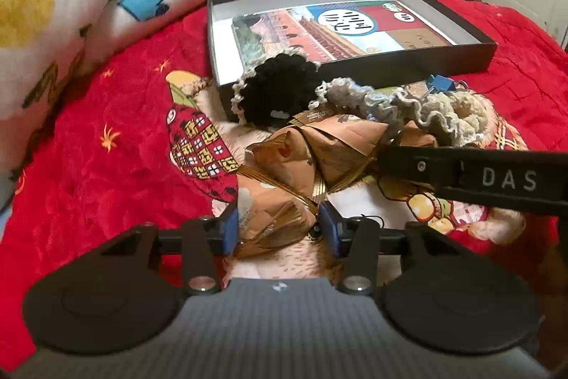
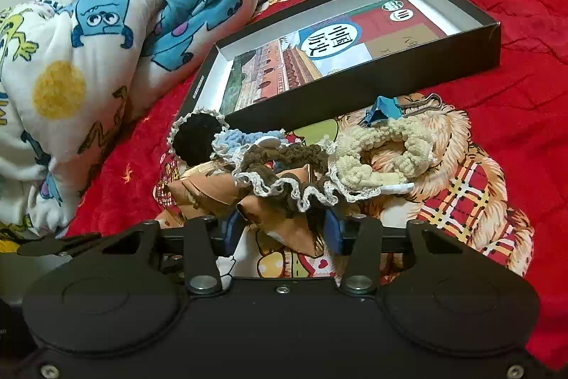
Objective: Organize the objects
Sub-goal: 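Grasp a brown paper triangle from the pile with each tool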
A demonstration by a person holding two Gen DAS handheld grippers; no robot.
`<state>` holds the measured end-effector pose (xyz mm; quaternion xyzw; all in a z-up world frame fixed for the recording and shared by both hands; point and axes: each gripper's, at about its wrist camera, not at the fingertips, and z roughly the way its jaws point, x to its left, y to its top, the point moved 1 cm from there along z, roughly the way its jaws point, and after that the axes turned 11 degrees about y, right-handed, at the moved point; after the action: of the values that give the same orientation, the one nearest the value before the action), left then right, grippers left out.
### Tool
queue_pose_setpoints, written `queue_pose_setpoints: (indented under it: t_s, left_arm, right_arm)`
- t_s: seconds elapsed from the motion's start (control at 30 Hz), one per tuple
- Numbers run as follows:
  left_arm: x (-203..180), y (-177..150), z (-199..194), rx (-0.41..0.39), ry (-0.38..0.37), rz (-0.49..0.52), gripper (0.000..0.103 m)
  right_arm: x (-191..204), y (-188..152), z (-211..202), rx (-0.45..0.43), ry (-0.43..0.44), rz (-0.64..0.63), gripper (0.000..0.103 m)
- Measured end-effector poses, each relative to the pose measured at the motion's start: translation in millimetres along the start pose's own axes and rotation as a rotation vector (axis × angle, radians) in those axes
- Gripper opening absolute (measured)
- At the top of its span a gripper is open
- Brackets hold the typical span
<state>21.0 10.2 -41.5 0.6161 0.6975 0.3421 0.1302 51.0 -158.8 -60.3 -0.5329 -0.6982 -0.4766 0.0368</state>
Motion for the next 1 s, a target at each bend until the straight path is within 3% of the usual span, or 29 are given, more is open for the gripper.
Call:
queue_pose_setpoints:
  t_s: [0.27, 0.53, 0.77, 0.87, 1.0]
  left_arm:
    - [-5, 1, -6, -0.019, -0.003, 0.037, 0.045]
    - [-19, -4, -24, -0.068, 0.007, 0.087, 0.045]
    - [-22, -5, -43, -0.114, -0.059, 0.065, 0.045]
    - [-25, -5, -47, -0.14, -0.051, 0.077, 0.045]
    - [-22, -1, -42, -0.12, -0.059, 0.041, 0.045]
  right_arm:
    - [1, 0, -6, 0.023, -0.027, 0.046, 0.04]
    - [-7, 1, -23, 0.059, 0.012, 0.159, 0.039]
    - [-3, -6, -42, 0.095, 0.075, 0.198, 0.039]
    - [-2, -3, -47, 0.093, 0.092, 0.199, 0.038]
    - [-5, 0, -51, 0.085, 0.121, 0.216, 0.038]
